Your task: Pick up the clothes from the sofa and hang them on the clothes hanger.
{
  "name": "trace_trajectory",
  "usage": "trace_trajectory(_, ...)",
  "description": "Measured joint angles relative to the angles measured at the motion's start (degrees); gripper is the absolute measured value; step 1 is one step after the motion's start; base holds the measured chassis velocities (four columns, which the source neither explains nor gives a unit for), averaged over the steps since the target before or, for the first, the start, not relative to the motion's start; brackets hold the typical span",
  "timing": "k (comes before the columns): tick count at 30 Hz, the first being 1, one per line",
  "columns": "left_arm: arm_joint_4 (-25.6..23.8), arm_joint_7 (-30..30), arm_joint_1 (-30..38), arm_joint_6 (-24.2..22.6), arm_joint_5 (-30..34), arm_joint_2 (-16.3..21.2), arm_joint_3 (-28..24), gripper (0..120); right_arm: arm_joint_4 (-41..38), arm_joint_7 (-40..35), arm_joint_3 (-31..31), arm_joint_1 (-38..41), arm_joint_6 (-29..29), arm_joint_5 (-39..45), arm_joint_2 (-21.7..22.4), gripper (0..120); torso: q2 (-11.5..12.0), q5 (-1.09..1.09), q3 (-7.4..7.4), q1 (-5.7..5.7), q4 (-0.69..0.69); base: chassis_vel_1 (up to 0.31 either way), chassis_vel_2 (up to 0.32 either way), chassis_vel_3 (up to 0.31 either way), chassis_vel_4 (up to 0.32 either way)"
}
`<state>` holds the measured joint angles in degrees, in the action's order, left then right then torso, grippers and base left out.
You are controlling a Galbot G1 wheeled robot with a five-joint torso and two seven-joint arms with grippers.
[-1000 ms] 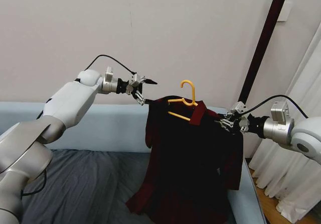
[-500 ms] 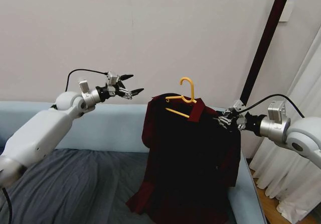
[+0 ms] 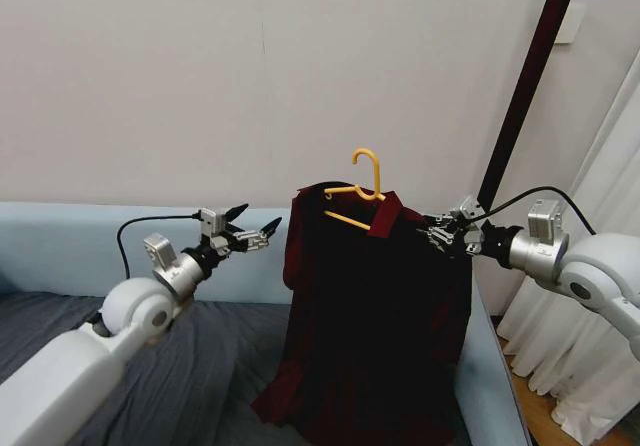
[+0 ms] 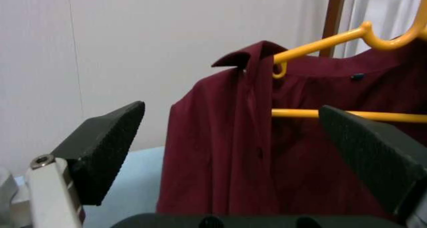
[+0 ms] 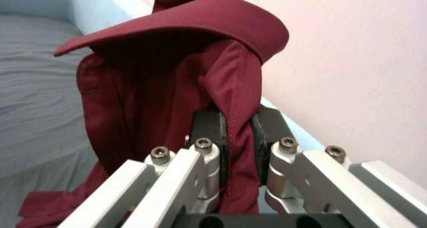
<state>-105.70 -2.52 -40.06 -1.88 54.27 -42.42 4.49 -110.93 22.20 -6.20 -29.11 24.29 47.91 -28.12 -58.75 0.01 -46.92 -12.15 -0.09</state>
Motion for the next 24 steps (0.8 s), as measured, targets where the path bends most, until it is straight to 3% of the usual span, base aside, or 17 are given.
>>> trace_trajectory(6,1.6,5.0,3.6,-0.3,-3.8,-3.5,-4.2,88,-0.4,0.2,0.0,0.0,0.0,0.0,0.3,7,0.0,0.0,0.0,0.0,-0.01,0.0,0.0,0.0,0.0)
trace_trajectory(13,7.8,5.1,9.6,-0.5,-4.2,-6.8,-8.0,62,-0.2,0.7,0.2,0.0,-0.4,0.1,0.2,7,0.0,-0.01,-0.01,-0.01,0.0,0.0,0.0,0.0,0.0)
trace_trajectory(24,10.4,3.8,12.3,-0.1,-2.9,-9.9,-10.9,25,-0.9,1.6,0.3,0.2,-0.8,-0.1,0.6,7,0.0,-0.01,-0.01,-0.01,0.01,0.0,0.0,0.0,0.0)
